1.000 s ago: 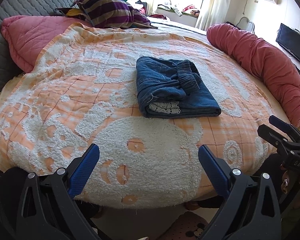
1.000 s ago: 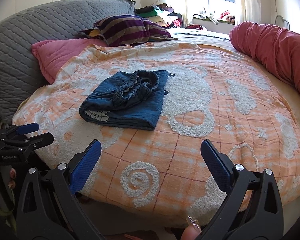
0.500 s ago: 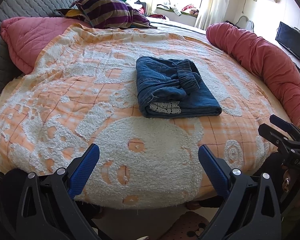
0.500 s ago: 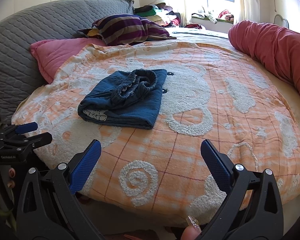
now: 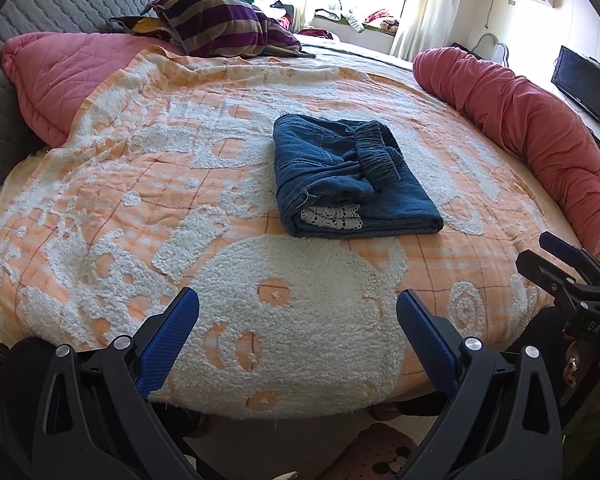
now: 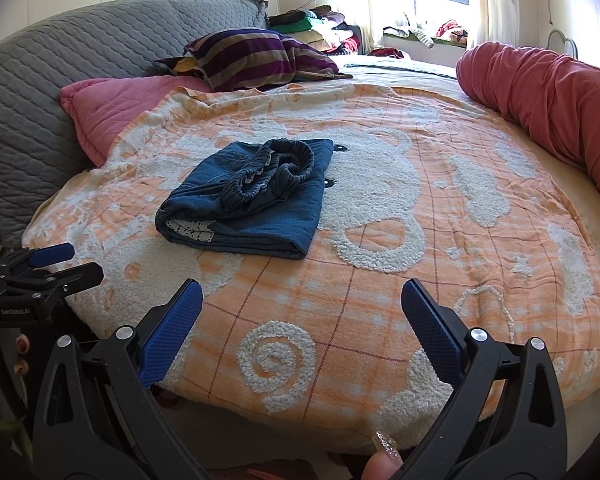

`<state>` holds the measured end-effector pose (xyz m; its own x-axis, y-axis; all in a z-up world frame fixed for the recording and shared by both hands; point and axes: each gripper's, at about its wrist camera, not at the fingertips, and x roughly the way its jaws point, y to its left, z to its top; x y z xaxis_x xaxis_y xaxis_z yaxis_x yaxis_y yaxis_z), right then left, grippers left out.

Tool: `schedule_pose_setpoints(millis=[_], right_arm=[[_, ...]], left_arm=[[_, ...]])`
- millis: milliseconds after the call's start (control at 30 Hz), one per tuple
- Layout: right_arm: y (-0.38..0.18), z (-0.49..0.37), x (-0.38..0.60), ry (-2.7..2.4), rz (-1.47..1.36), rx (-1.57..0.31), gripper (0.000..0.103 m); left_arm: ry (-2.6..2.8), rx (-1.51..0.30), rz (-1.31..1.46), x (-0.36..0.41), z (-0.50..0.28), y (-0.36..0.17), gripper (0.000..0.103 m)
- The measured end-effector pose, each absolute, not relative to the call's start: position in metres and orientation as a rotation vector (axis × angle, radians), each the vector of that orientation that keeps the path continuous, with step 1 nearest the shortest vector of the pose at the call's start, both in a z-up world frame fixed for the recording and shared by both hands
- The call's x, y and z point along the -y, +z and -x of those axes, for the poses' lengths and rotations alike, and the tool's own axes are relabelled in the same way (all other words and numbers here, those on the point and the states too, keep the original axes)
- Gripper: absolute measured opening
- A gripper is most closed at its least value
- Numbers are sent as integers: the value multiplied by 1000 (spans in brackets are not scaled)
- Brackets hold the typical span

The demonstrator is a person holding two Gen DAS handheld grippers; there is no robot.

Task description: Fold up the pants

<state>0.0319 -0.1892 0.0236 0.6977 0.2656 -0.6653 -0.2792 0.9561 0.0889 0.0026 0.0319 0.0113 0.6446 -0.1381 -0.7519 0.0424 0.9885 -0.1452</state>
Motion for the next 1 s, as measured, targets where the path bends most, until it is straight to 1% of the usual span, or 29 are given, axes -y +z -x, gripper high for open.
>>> schedule_pose_setpoints(millis=[1000], right_arm=[[22, -32, 191, 276, 28, -745, 94]], left_arm=[[-91, -857, 120, -37, -1, 15, 99]])
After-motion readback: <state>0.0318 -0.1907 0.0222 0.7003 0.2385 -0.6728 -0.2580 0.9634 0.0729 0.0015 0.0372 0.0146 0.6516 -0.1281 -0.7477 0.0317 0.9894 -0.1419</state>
